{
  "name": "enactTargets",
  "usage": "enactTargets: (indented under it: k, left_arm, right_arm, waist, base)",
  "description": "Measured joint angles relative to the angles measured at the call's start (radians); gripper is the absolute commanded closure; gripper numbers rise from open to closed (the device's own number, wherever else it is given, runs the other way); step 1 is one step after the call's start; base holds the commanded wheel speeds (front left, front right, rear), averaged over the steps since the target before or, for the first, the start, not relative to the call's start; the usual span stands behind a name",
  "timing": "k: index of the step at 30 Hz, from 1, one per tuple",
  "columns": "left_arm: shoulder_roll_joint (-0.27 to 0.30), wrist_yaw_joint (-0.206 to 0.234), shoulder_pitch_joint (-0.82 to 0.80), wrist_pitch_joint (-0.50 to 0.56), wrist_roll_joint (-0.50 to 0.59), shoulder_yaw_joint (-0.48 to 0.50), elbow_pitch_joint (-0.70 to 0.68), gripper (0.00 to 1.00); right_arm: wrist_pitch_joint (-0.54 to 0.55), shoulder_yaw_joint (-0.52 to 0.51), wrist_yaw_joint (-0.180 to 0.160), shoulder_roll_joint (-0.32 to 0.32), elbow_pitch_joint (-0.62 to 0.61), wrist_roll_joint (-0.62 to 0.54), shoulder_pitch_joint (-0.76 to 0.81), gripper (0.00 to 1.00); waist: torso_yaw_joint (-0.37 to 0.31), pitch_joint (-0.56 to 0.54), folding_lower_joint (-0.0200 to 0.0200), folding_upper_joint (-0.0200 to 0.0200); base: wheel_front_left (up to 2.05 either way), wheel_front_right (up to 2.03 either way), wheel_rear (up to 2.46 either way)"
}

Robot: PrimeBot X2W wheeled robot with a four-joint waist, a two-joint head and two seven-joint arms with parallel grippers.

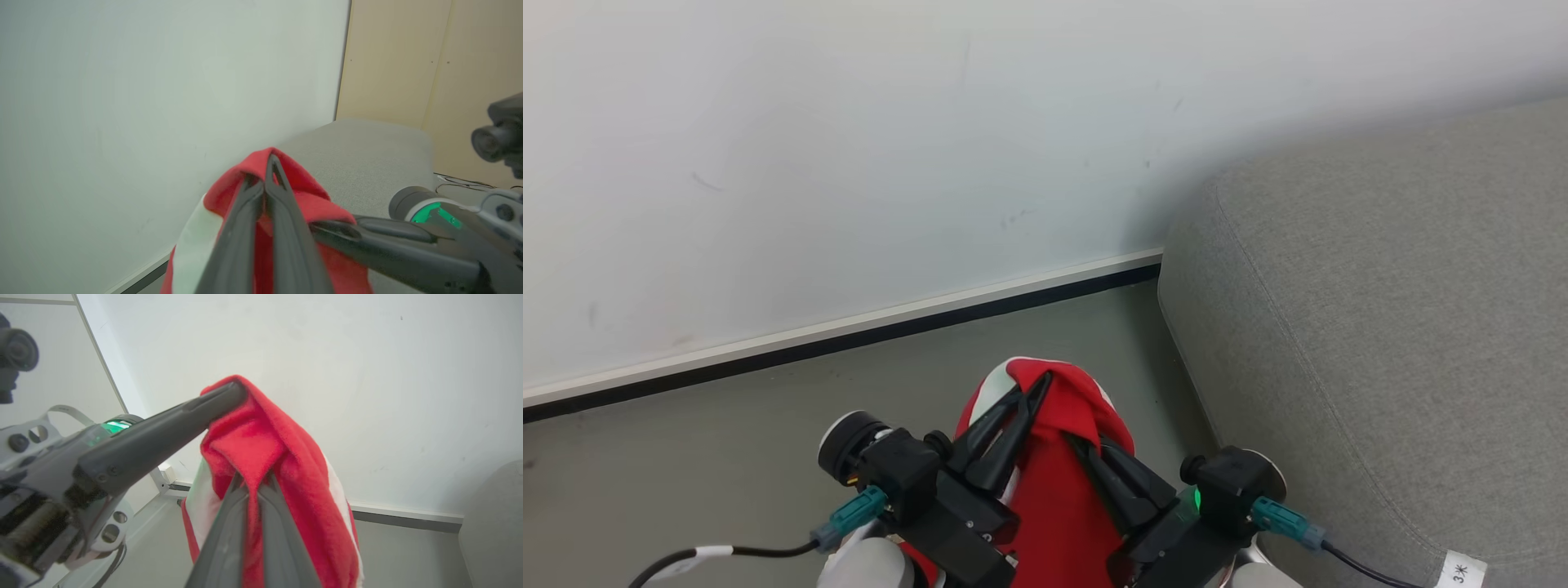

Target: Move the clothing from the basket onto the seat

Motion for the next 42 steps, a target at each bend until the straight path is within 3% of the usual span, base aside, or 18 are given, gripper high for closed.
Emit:
enactTargets:
  k: [19,42]
  left_arm:
    - [0.035,0.0,-0.016,0.0,-0.022,-0.062,0.089,0.0]
    - [0.073,0.0,-0.095,0.002,-0.017,-0.129,0.095,0.0]
  right_arm:
    - [0.0,-0.16,0.0,0.001,-0.024,-0.066,0.043,1.0]
    - [0.0,-0.284,0.0,0.021,-0.14,-0.138,0.061,1.0]
  waist:
    - [-0.069,0.026,-0.0001,0.0]
    - [-0.31,0.127,0.0,0.0]
  base:
    - [0.0,0.0,0.0]
    - [0.0,0.0,0.0]
